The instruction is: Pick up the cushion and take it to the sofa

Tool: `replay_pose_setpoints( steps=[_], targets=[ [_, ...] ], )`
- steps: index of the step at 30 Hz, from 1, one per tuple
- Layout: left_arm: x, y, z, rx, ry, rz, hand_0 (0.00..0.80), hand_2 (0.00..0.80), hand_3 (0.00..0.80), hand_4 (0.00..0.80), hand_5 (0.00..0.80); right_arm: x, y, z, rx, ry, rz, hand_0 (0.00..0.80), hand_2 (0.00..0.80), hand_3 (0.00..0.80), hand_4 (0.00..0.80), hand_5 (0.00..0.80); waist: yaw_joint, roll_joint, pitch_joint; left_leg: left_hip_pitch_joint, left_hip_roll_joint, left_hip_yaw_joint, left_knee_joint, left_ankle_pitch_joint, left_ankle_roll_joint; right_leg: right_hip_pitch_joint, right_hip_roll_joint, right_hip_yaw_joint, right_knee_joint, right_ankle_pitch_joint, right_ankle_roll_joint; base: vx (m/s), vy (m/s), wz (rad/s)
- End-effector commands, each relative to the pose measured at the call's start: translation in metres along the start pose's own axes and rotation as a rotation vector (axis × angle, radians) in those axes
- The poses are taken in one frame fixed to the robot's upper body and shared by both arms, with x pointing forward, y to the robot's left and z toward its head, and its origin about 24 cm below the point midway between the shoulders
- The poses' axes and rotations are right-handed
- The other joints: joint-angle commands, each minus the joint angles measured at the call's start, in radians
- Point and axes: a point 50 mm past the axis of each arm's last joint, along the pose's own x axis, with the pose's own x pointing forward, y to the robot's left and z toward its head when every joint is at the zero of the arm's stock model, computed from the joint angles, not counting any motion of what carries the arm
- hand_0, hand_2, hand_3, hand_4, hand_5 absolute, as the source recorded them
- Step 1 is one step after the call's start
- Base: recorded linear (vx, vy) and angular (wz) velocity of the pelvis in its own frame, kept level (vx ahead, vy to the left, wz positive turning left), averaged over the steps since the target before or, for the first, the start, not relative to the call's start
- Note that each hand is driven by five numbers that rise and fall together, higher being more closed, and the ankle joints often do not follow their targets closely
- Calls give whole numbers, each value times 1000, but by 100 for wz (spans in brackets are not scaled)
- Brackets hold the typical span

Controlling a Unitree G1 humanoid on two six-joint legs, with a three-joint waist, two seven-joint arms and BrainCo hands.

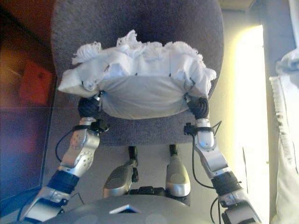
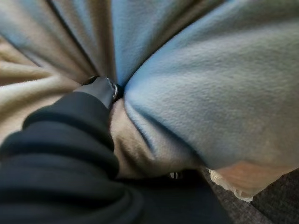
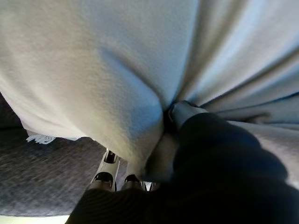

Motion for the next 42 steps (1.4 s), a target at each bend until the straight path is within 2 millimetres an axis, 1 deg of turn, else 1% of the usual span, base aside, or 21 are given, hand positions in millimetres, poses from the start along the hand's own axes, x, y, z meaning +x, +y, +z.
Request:
replay_pose_setpoints(
  steps=[1, 6, 11, 13, 14, 15, 16, 17, 18, 19, 20, 21, 22, 23, 24, 28, 30, 32, 34, 39, 42],
  targets=[
    [27, -63, 52, -79, -314, -200, 800, 800, 800, 800, 800, 27, 32, 62, 21, -330, 107, 800, 800, 800, 800, 800, -16, -13, 47, -22, 2, -35, 19, -44, 18, -4, -58, 10, 25, -28, 25, -65, 22, -6],
    [46, -83, 61, -62, -373, -197, 800, 800, 800, 800, 800, 55, 39, 77, 26, -353, 77, 800, 800, 800, 800, 800, -15, -22, 89, -55, 2, -34, 20, -37, 8, -38, -57, 12, 29, -23, 28, -49, 6, -1],
    [77, -99, 65, -13, -381, -150, 800, 800, 800, 800, 800, 90, 54, 89, 23, -301, 46, 800, 800, 800, 800, 800, -10, -33, 129, -100, -1, -40, 29, -23, 1, -90, -54, 13, 53, -17, 26, -43, -9, 1],
    [90, -102, 64, 6, -351, -123, 800, 800, 800, 800, 800, 104, 52, 91, 24, -262, 20, 800, 800, 800, 800, 800, -7, -35, 140, -118, -5, -43, 35, -18, -1, -111, -54, 11, 63, -13, 26, 0, 0, 0],
    [92, -102, 66, 5, -351, -118, 800, 800, 800, 800, 800, 107, 52, 92, 23, -259, 16, 800, 800, 800, 800, 800, -7, -35, 144, -121, -5, -43, 36, -16, -1, -114, -54, 10, 64, -11, 26, -37, 1, 2],
    [104, -103, 64, 30, -301, -79, 800, 800, 800, 800, 800, 121, 46, 92, 4, -205, -24, 800, 800, 800, 800, 800, -4, -36, 155, -139, -7, -48, 37, -8, -5, -139, -54, 9, 74, -4, 28, -36, 8, 3],
    [111, -103, 67, 35, -292, -58, 618, 618, 618, 618, 618, 128, 42, 95, -2, -192, -46, 800, 800, 800, 800, 800, -4, -35, 162, -147, -7, -47, 35, -2, -6, -151, -54, 8, 79, 0, 30, -27, 12, 6],
    [114, -102, 69, 46, -293, -42, 524, 524, 524, 524, 524, 131, 41, 96, -7, -186, -53, 800, 800, 800, 800, 800, -4, -34, 165, -151, -7, -47, 34, 1, -6, -156, -54, 7, 81, 2, 31, -20, 13, 9],
    [121, -98, 74, 62, -286, -13, 367, 367, 367, 367, 367, 139, 34, 101, -21, -183, -76, 800, 800, 800, 800, 800, -1, -33, 172, -160, -9, -51, 28, 8, -7, -170, -54, 4, 84, 6, 32, -13, 12, 9],
    [125, -94, 77, 58, -281, 13, 78, 78, 78, 78, 78, 143, 30, 104, -32, -184, -89, 800, 800, 800, 800, 800, 0, -31, 177, -165, -10, -52, 25, 12, -8, -177, -53, 3, 84, 9, 32, -27, 13, 6],
    [129, -89, 81, 56, -279, 46, 0, 0, 0, 0, 0, 148, 27, 109, -43, -185, -101, 797, 797, 797, 797, 797, 1, -29, 181, -172, -12, -54, 23, 16, -9, -185, -52, 2, 84, 12, 32, -21, 14, 4],
    [132, -85, 85, 53, -281, 73, 0, 0, 0, 0, 0, 151, 24, 113, -51, -187, -113, 568, 568, 568, 568, 568, 2, -27, 186, -179, -13, -56, 23, 19, -10, -195, -51, 1, 86, 15, 32, 0, 0, 0],
    [134, -78, 88, 43, -279, 106, 0, 0, 0, 0, 0, 154, 20, 116, -62, -188, -132, 91, 91, 91, 91, 91, 3, -24, 190, -185, -14, -58, 22, 22, -11, -203, -50, 0, 88, 17, 31, 0, 0, 0],
    [136, -70, 91, 33, -289, 145, 0, 0, 0, 0, 0, 156, 14, 118, -72, -192, -149, 0, 0, 0, 0, 0, 4, -23, 192, -191, -15, -61, 23, 23, -13, -210, -50, -1, 90, 17, 31, 0, 0, 0],
    [137, -66, 93, 28, -293, 161, 0, 0, 0, 0, 0, 157, 10, 119, -75, -198, -160, 0, 0, 0, 0, 0, 6, -22, 193, -193, -15, -63, 23, 24, -14, -213, -50, -3, 92, 17, 31, 0, 0, 0],
    [135, -25, 104, -41, -353, 328, 0, 0, 0, 0, 0, 157, -21, 123, -83, -223, -270, 0, 0, 0, 0, 0, 20, -15, 195, -200, -18, -72, 23, 23, -19, -216, -55, -20, 91, 12, 32, 12, -24, 3],
    [128, 10, 118, -51, -440, 508, 0, 0, 0, 0, 0, 153, -46, 119, -84, -221, -358, 0, 0, 0, 0, 0, 30, -12, 193, -200, -21, -77, 24, 21, -22, -214, -59, -32, 92, 4, 31, 12, -35, 1],
    [122, 38, 125, -66, -472, 642, 0, 0, 0, 0, 0, 150, -64, 119, -76, -229, -422, 0, 0, 0, 0, 0, 36, -10, 188, -198, -21, -82, 27, 16, -24, -211, -62, -41, 94, -3, 30, 3, -12, 2],
    [112, 71, 132, -75, -503, 800, 0, 0, 0, 0, 0, 144, -87, 122, -65, -252, -510, 0, 0, 0, 0, 0, 42, -9, 181, -196, -22, -86, 32, 9, -26, -204, -68, -53, 95, -12, 29, -3, -33, 7],
    [86, 132, 130, -85, -475, 1057, 0, 0, 0, 0, 0, 125, -128, 134, -51, -330, -672, 0, 0, 0, 0, 0, 44, -14, 153, -182, -22, -87, 38, -5, -28, -187, -73, -75, 95, -27, 29, -16, -19, 12],
    [70, 160, 131, -92, -468, 1200, 0, 0, 0, 0, 0, 114, -150, 141, -53, -360, -752, 0, 0, 0, 0, 0, 37, -20, 129, -168, -20, -83, 42, -12, -30, -173, -73, -83, 94, -36, 27, -6, 23, 12]
  ],
)
